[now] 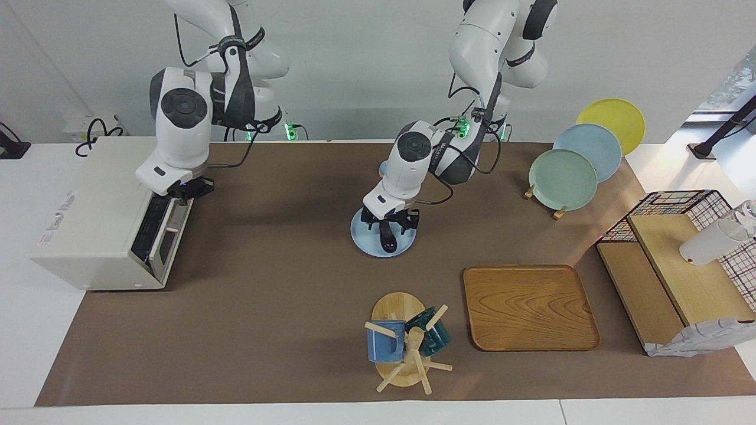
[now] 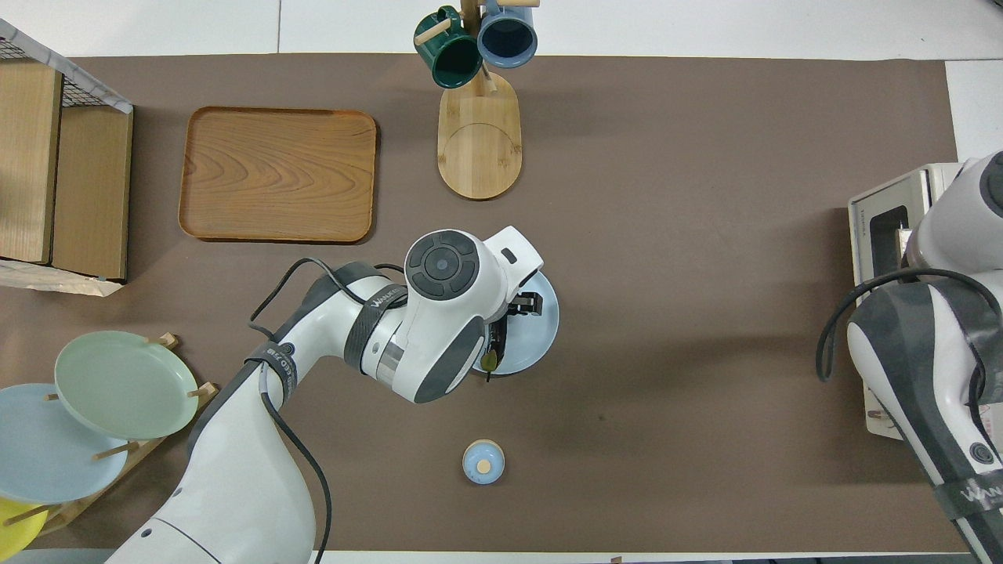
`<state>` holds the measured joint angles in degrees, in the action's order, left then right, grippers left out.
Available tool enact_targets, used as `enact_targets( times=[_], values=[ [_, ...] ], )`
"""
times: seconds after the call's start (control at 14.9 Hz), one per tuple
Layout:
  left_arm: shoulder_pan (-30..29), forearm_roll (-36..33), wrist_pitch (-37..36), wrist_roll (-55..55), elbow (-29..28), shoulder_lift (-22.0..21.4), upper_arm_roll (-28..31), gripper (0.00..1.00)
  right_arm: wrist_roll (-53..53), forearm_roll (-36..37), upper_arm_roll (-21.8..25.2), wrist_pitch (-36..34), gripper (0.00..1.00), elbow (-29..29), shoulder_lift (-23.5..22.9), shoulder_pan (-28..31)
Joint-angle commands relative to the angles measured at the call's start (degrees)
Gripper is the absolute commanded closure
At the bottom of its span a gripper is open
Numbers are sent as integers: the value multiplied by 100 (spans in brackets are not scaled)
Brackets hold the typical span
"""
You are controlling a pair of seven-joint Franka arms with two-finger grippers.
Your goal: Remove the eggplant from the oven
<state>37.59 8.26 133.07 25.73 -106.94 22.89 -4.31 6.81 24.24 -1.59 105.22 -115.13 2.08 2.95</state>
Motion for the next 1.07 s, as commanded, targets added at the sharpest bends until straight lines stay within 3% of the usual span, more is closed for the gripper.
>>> enact_targets(
  times=[0.0, 0.07, 0.2, 0.4, 0.47, 0.54, 0.67, 0.87, 1.0],
  values=[
    [161, 96, 202, 82, -169, -57, 106, 20, 93, -916, -60, -710, 92, 794, 109, -13],
    [161, 96, 202, 82, -169, -57, 106, 28, 145, -1182, -69, -1070, 80, 1269, 108, -5],
    [161, 96, 193, 82, -169, -57, 106, 44, 190, -1665, -69, -1712, 72, 1982, 56, 13],
    [126, 96, 115, 90, -135, -57, 106, 84, 155, -2055, -60, -1716, 64, 2012, 47, 39],
    [108, 96, 97, 90, -108, -57, 114, 99, 154, -2072, -60, -1654, 49, 1916, 82, 39],
    [82, 96, 79, 90, -90, -83, 114, 100, 137, -2073, -60, -1636, 0, 1924, 82, 31],
    [-58, 96, -165, 73, 32, -171, 141, 100, 128, -2073, -60, -1627, 0, 1924, 82, 48],
    [-654, 62, -1078, -14, 794, -259, 150, 100, 137, -2108, -43, -1697, 0, 1968, -6, 118],
    [-1181, 35, -1554, -312, 1375, -163, 141, 100, 111, -2143, -34, -1881, 0, 2317, -259, 101]
  ],
)
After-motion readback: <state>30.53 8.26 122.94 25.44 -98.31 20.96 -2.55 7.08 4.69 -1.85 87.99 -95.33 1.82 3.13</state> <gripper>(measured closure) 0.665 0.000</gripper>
